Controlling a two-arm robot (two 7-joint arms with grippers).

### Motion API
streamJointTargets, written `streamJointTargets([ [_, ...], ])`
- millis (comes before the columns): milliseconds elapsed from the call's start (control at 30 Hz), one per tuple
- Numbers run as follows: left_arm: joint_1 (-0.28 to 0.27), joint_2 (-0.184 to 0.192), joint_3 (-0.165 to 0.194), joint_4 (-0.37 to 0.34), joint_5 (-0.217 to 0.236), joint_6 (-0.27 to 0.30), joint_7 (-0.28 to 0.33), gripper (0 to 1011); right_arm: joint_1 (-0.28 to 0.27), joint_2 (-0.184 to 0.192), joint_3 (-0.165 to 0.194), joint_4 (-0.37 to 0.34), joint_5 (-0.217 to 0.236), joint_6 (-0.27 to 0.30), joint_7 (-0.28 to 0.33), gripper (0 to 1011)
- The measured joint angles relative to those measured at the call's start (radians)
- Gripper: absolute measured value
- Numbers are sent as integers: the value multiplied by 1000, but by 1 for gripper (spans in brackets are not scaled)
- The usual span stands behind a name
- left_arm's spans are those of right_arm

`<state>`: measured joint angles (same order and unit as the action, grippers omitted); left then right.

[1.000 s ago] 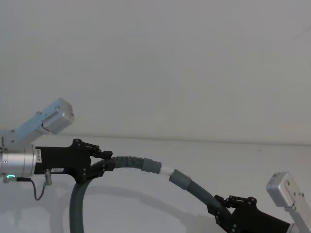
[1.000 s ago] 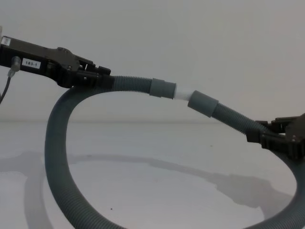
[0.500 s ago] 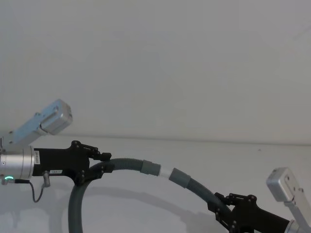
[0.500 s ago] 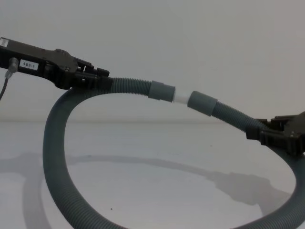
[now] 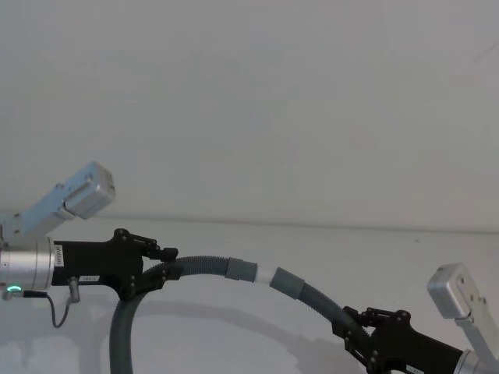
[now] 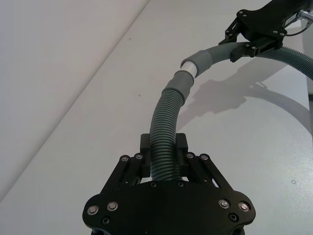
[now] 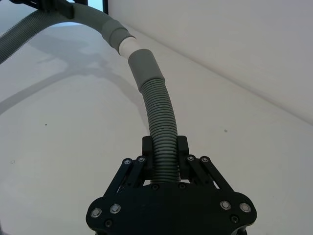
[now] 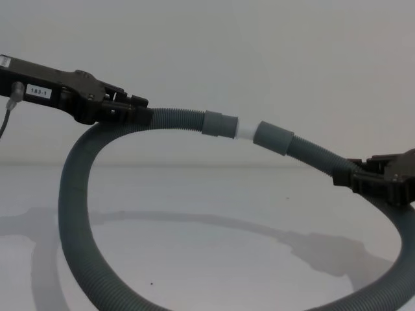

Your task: Use both hands to pick up one end of the pipe from the table, align the ends, and insert them.

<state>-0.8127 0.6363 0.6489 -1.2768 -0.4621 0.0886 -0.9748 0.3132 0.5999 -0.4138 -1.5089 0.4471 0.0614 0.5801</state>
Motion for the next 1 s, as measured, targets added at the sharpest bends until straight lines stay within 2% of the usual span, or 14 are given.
streamJointTargets([
  [367, -32, -12, 19, 40, 1, -16, -29, 272, 1, 9, -11, 5, -19, -53, 20, 258],
  [800, -88, -33, 51, 108, 10, -34, -83, 271, 4, 27, -24, 18, -80, -160, 61, 258],
  [1000, -111, -47, 67, 141, 14, -46, -105, 271, 5, 32, -26, 18, -96, -179, 72, 258],
])
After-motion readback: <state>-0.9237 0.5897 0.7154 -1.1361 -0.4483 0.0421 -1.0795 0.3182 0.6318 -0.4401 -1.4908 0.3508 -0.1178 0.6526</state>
